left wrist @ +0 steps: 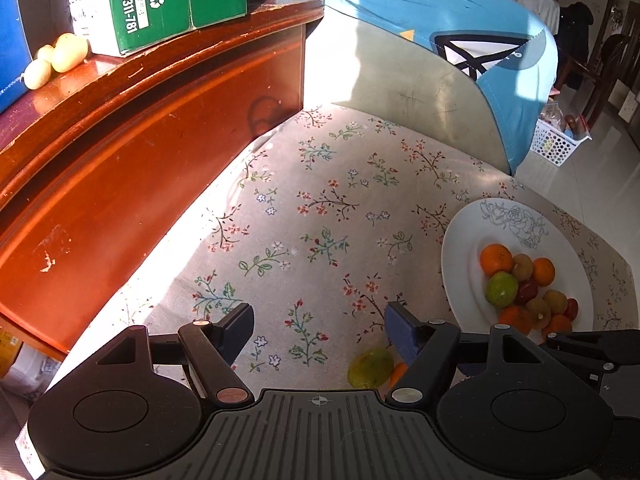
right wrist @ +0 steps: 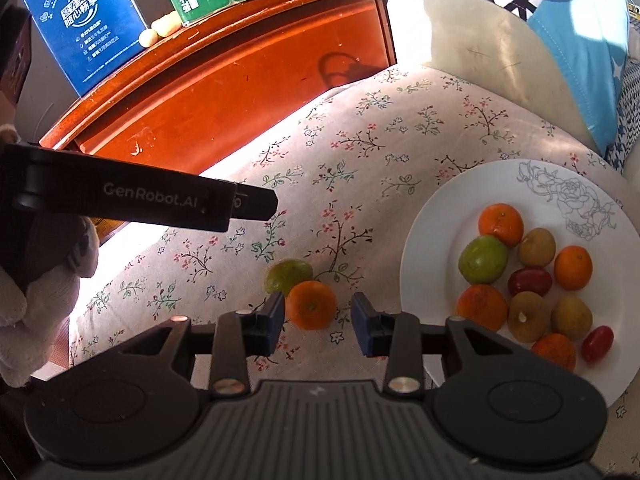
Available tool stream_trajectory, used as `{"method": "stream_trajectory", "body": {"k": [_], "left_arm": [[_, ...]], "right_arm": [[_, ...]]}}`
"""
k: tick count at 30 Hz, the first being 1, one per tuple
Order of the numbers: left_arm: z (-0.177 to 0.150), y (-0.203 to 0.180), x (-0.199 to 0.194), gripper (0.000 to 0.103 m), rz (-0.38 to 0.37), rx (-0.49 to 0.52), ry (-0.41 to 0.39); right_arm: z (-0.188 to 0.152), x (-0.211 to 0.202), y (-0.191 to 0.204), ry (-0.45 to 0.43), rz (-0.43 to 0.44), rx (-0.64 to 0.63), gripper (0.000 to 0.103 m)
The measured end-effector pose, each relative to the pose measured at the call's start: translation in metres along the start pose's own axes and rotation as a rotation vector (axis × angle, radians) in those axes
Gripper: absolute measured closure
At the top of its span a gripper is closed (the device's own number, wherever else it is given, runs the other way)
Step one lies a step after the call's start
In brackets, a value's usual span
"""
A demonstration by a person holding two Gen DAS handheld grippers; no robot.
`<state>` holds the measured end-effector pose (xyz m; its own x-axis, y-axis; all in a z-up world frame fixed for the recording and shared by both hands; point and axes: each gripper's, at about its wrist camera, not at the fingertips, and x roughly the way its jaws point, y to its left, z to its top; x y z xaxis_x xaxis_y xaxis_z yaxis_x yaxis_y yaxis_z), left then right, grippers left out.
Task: Organize fruits
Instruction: 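Move both open grippers back to the last lime and tangerine, then grasp the tangerine with the right gripper while the left gripper grasps the green lime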
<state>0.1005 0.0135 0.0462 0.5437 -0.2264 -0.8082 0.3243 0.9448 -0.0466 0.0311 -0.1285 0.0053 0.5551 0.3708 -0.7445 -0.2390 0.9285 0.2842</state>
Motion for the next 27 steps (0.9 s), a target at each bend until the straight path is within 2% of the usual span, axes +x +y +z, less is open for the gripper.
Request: {"method": "stream_trajectory", "body": {"k": [11, 14, 19, 27], "left_arm": [[-0.004, 0.007, 0.004, 0.031, 0.001, -0.015, 0.020], [-0.006, 0.007, 0.005, 0.031, -0.005, -0.020, 0.025], [-0.010, 0.005, 0.009, 0.031, -0.016, -0.017, 0.041], [-0.023, -0.010, 0.017, 0.031, -0.044, 0.054, 0.053]], "right_arm": [[-0.003, 0.023, 0.014, 0.034, -0.032, -0.049, 0.066], [-0.006, 0.027, 0.016, 0.046, -0.046, -0.058, 0.072], [-0.009, 0.018, 0.012, 0.043, -0.031, -0.054, 0.072], [-0.022, -0.004, 0.004, 0.049, -0.022, -0.058, 0.072]]}}
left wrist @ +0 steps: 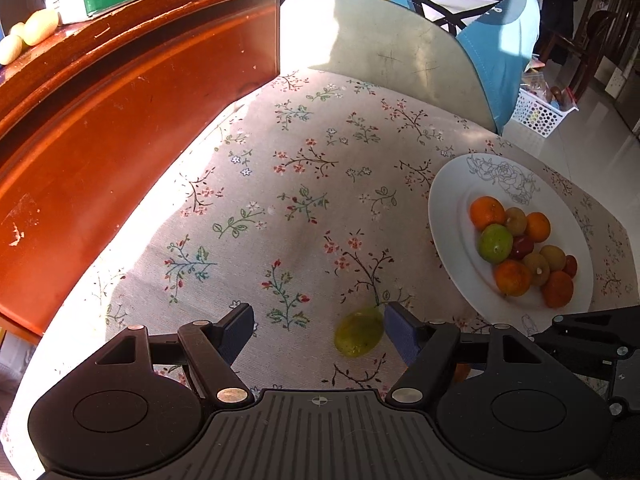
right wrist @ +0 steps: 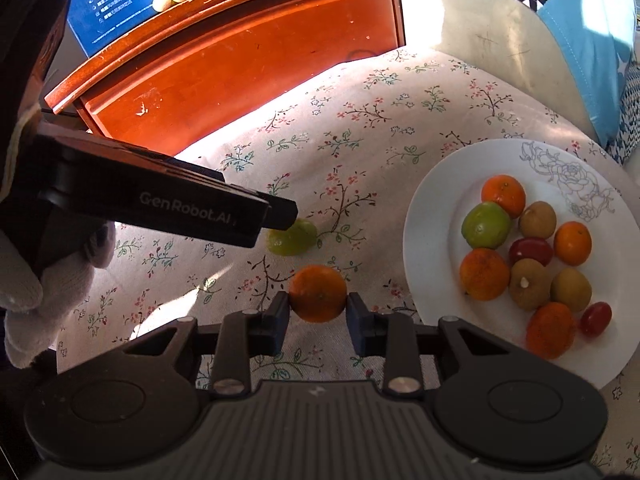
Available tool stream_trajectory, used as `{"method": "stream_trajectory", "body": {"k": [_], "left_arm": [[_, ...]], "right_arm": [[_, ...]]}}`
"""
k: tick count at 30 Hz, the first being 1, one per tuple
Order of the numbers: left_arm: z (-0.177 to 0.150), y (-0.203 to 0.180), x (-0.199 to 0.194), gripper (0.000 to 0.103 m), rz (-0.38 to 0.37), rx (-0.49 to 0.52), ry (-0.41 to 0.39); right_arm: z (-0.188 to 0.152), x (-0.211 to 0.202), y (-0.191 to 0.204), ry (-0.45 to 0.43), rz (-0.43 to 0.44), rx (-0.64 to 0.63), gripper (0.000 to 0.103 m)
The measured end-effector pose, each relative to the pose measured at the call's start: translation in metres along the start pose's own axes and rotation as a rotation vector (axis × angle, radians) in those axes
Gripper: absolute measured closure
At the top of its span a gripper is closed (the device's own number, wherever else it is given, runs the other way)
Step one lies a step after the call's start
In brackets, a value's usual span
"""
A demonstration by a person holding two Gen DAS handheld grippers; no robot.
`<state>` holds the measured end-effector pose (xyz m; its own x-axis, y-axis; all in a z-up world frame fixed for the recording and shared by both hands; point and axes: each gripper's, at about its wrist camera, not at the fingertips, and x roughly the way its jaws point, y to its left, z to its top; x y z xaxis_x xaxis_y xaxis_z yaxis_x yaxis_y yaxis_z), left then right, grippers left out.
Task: Organize fruits
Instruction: 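Grasp the tangerine with the right gripper while the left gripper grasps the green lime, then carry the tangerine and lime onto the plate and open both grippers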
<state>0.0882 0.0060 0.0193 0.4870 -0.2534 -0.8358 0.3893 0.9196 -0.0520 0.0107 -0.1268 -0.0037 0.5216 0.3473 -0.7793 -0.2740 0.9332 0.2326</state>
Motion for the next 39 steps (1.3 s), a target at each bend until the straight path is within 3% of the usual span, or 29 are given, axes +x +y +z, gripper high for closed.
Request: {"method": "stream_trajectory", "body": {"k": [10, 18, 23, 31, 39], "left_arm": [[-0.012, -0.017, 0.019, 0.034, 0.017, 0.095, 0.014], [-0.016, -0.021, 0.027, 0.053, 0.005, 0.114, 0.011], [-0.016, -0.029, 0.027, 0.075, -0.016, 0.140, -0.005], [-0.006, -0.035, 0.018, 0.075, -0.034, 0.117, -0.044], [0.019, -0.046, -0.002, 0.075, -0.082, 0.071, -0.139]], "right_arm": [[-0.010, -0.011, -0.011, 0.006, -0.023, 0.036, 0.072], [-0.010, -0.012, -0.020, 0.007, -0.038, 0.077, 0.072], [-0.011, -0.013, -0.021, 0.007, -0.039, 0.089, 0.072], [-0.008, -0.025, -0.028, -0.029, -0.041, 0.118, 0.072], [0.010, -0.062, -0.057, -0.155, -0.070, 0.191, 0.072]]}}
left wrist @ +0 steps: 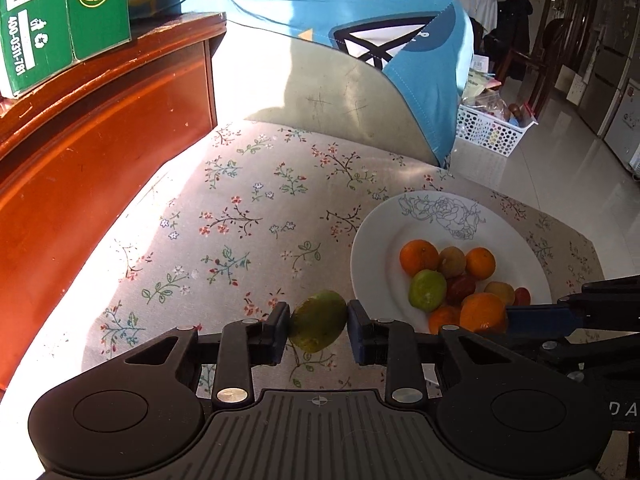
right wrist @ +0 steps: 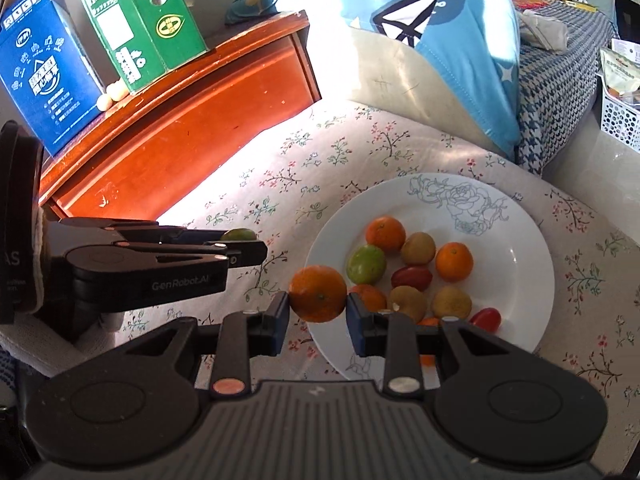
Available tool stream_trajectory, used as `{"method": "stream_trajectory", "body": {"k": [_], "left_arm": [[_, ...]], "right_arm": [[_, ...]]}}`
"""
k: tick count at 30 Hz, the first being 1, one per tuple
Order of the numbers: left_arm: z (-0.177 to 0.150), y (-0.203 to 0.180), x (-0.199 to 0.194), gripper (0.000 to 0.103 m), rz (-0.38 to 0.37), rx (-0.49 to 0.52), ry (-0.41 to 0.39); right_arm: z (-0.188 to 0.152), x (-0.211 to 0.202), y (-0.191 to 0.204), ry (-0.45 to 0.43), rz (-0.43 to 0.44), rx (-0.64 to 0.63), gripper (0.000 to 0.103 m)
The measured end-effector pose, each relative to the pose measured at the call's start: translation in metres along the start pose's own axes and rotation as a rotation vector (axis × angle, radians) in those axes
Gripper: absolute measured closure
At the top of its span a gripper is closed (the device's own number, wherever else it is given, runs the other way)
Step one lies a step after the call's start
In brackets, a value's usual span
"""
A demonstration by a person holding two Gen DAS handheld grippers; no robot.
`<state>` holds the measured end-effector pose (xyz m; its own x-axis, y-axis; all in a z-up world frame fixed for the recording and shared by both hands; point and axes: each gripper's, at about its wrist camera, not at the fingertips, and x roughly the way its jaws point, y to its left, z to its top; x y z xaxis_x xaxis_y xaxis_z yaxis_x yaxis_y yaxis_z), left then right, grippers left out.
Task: Organize fruits
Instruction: 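Carry the tangerine and lime onto the plate and open both grippers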
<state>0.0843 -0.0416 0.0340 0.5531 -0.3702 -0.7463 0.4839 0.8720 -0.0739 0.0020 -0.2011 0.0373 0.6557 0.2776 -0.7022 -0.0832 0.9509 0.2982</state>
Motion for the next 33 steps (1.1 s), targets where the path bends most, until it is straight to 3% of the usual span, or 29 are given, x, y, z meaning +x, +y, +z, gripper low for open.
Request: {"method": "stream_trajectory", "body": {"k": [9, 15, 24, 30, 31, 33], "left_arm": [[0.030, -0.026, 0.011, 0.075, -0.047, 0.004, -0.065], [0.044, -0.050, 0.037, 0.075, -0.080, 0.036, -0.060], [0.046, -0.069, 0.061, 0.074, -0.116, 0.055, -0.031], [0.045, -0.077, 0.060, 0.072, -0.110, 0.071, -0.030], [0.046, -0.078, 0.058, 0.070, -0.107, 0.073, -0.031], [0.046, -0.079, 0.054, 0.052, -0.091, 0.071, -0.032]], "right_arm": [[0.024, -0.024, -0.049, -0.107, -0.106, 0.131, 0.072], [0.017, -0.014, -0.065, -0.054, -0.176, 0.180, 0.072], [0.010, 0.001, -0.073, 0.006, -0.201, 0.230, 0.072], [0.009, 0.001, -0.075, 0.000, -0.208, 0.250, 0.069], [0.009, 0.000, -0.076, -0.002, -0.204, 0.256, 0.069], [0.010, -0.002, -0.076, -0.007, -0.203, 0.259, 0.069]]}}
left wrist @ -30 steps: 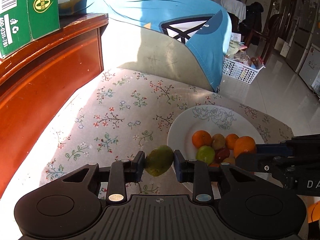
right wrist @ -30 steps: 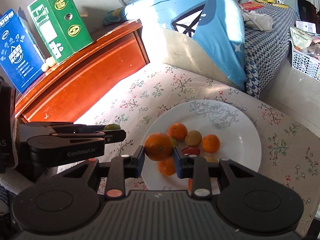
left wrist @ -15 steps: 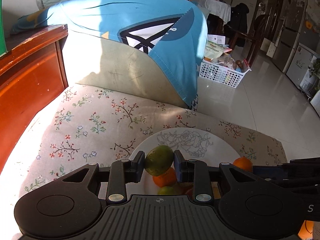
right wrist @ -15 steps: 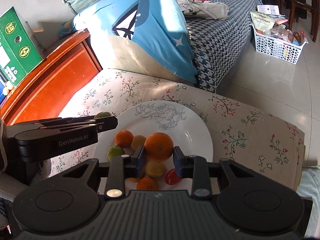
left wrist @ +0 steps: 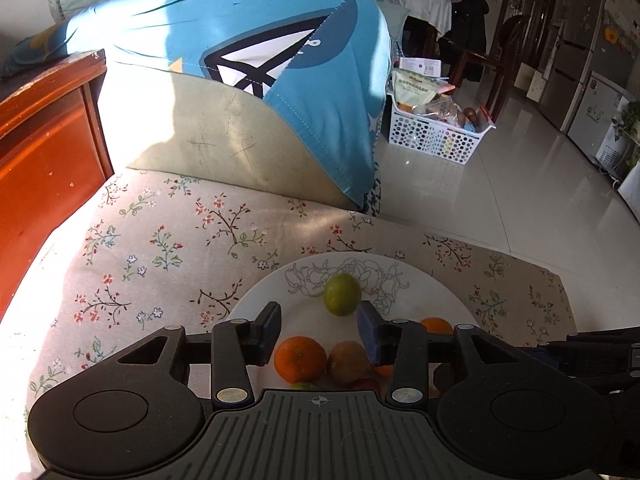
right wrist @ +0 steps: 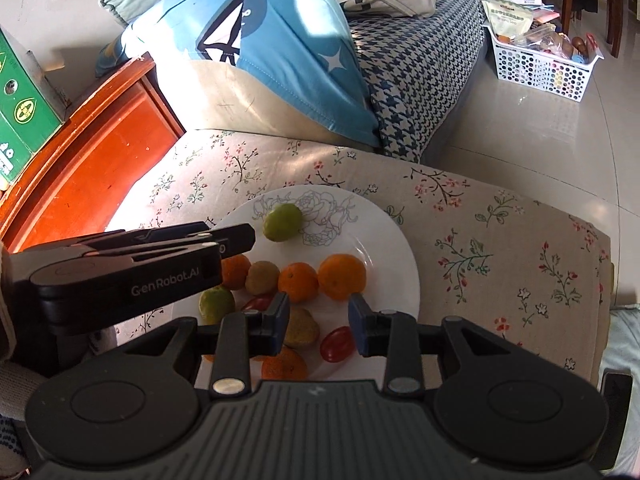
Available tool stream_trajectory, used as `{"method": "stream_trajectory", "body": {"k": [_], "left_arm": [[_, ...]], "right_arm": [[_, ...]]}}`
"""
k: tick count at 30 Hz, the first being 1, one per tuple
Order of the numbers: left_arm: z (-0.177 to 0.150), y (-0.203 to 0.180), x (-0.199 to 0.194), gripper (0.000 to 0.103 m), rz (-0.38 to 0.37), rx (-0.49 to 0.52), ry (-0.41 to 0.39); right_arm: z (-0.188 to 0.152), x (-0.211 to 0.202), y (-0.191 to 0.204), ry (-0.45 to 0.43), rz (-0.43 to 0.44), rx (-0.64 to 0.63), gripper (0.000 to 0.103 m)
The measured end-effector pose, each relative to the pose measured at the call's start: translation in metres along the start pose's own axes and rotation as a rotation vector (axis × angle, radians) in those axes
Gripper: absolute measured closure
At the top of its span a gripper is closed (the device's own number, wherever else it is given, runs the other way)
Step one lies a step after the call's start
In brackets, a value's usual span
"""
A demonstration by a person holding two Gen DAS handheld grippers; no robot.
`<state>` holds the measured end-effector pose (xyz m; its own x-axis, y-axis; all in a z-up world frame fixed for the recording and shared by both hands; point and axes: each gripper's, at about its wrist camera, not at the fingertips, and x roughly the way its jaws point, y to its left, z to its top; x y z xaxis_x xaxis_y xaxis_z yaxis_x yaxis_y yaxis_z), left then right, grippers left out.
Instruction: Organize fruits
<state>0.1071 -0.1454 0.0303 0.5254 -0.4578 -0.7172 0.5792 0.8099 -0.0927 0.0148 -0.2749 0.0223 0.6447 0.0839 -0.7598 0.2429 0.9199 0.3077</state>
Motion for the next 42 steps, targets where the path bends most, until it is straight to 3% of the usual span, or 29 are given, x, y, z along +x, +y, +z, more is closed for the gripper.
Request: {"method": "stream_trajectory", "body": {"k": [3, 5, 12, 16, 19, 23, 30, 42], "left_arm": [[0.001, -0.001, -0.009, 0.046, 0.018, 0.001, -0.007], [0.002, -0.002, -0.014, 0.036, 0.038, -0.004, 0.004], [0.001, 0.004, -0.035, 0.025, 0.100, -0.044, 0.018], [-0.002, 0.007, -0.042, 0.022, 0.152, -0.062, 0.043], [-0.006, 0.011, -0.048, 0.022, 0.186, -0.078, 0.057], [-0.010, 0.016, -0.056, 0.018, 0.233, -0.113, 0.089], [-0.020, 0.009, -0.071, 0.017, 0.264, -0.106, 0.116], [-0.030, 0.003, -0.086, 0.015, 0.284, -0.109, 0.137]], "right_arm": [[0.002, -0.002, 0.000, -0.008, -0.002, 0.006, 0.068], [0.002, -0.004, 0.001, -0.007, 0.003, 0.009, 0.065], [0.000, -0.011, 0.012, -0.004, -0.008, -0.028, 0.058], [-0.003, -0.017, 0.018, 0.012, -0.024, -0.047, 0.045], [-0.004, -0.022, 0.021, 0.021, -0.038, -0.055, 0.043], [-0.005, -0.033, 0.028, -0.011, -0.095, -0.078, 0.027], [-0.007, -0.046, 0.022, -0.037, -0.123, -0.006, 0.026], [-0.017, -0.049, 0.027, -0.031, -0.191, -0.012, 0.019]]}}
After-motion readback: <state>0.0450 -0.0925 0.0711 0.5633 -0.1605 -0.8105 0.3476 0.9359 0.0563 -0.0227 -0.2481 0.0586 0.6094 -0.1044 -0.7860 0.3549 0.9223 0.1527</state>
